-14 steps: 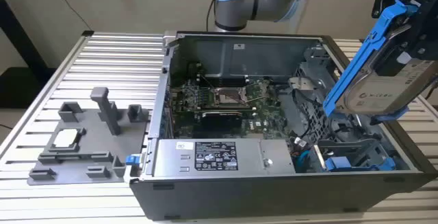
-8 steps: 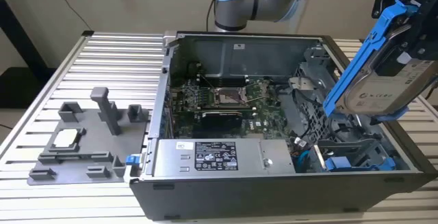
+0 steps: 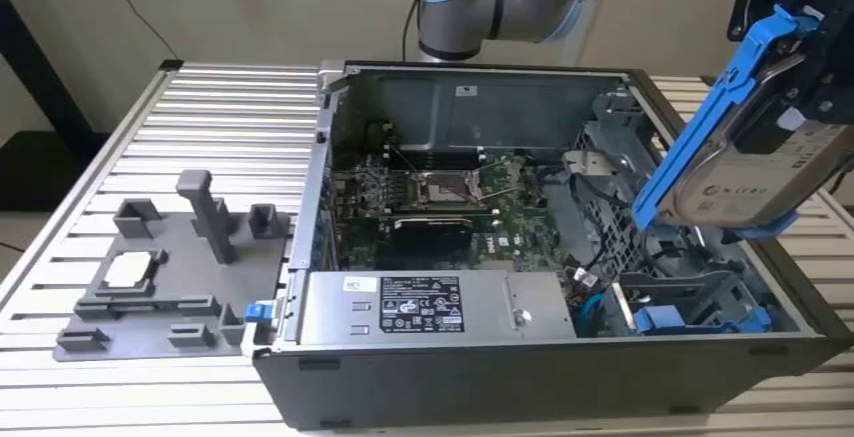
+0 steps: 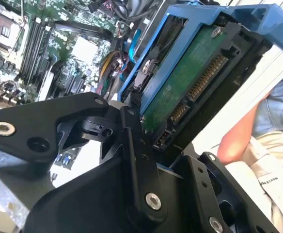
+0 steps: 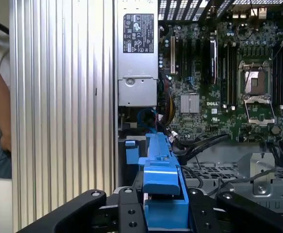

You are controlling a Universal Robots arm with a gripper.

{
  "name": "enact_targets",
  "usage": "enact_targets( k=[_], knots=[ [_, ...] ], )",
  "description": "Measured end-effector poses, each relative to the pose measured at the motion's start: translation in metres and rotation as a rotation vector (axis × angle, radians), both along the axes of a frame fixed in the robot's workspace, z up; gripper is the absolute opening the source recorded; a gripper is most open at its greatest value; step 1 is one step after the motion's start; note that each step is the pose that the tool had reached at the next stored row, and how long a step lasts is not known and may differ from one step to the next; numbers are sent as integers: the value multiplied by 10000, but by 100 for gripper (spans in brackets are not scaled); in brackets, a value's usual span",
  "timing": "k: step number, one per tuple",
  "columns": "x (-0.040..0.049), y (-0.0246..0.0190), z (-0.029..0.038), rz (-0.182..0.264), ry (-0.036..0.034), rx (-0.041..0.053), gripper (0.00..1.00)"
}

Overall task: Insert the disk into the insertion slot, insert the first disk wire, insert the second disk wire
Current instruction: 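Insert the disk into the insertion slot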

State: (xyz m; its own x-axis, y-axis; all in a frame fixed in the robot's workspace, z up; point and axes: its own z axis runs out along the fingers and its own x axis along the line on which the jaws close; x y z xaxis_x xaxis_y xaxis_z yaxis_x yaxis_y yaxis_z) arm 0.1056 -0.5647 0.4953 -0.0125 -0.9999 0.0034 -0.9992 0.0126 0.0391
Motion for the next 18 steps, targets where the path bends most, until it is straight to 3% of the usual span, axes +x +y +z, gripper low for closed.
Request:
enact_targets(
  k=[10,18],
  knots=[
    [64,-88,-63,158,0,2,33],
    [77,-107,-148,236,-3,-1,33]
  ],
)
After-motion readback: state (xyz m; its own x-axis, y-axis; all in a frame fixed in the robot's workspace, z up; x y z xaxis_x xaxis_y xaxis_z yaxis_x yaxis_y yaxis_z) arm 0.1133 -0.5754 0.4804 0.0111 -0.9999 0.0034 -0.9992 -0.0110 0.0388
